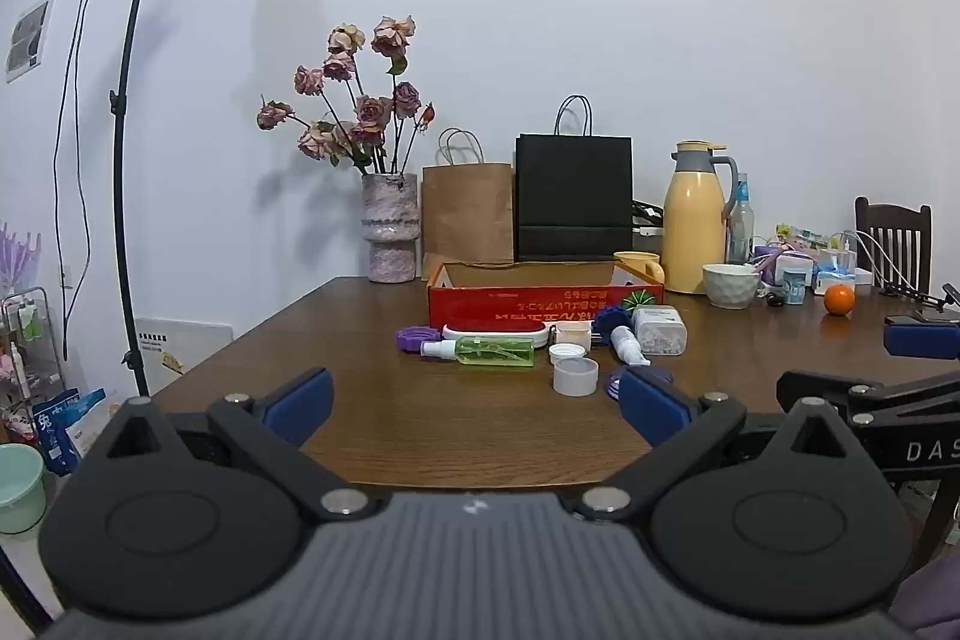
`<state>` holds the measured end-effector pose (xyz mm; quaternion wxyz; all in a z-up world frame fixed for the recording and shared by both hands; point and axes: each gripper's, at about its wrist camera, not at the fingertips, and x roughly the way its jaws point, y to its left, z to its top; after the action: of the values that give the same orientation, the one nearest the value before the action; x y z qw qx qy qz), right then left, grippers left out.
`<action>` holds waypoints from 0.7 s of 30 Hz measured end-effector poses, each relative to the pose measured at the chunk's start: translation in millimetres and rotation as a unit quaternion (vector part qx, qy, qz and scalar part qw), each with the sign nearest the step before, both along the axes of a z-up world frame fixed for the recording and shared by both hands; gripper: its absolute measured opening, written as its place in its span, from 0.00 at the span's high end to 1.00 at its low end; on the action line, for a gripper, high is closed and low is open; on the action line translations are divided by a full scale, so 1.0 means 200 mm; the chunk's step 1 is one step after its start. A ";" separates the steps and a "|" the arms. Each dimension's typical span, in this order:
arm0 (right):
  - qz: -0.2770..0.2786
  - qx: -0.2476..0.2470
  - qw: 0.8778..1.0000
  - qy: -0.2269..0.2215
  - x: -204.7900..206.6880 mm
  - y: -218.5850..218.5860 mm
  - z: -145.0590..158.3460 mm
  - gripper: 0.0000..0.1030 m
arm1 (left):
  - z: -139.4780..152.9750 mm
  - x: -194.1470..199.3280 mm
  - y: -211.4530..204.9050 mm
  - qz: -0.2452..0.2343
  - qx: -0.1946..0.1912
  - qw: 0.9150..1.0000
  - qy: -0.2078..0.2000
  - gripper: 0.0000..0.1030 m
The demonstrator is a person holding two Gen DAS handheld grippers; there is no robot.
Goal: Organize rigid objects
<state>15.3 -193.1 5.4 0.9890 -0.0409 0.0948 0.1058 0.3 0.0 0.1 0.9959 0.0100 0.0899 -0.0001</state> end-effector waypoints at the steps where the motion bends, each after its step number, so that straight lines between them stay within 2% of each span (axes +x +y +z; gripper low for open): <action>1: 0.000 0.006 1.000 -0.002 0.00 0.00 0.00 0.00 | 0.00 0.00 0.00 0.001 0.000 1.000 0.000 0.00; 21: -0.003 0.002 1.000 0.004 0.00 0.00 0.00 0.00 | -0.02 0.03 -0.01 -0.007 -0.005 1.000 0.003 0.00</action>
<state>15.5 -192.5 4.9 0.9890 -0.0381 0.0986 0.1030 6.2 -1.4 -3.7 0.9956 0.0058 0.0929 -0.0074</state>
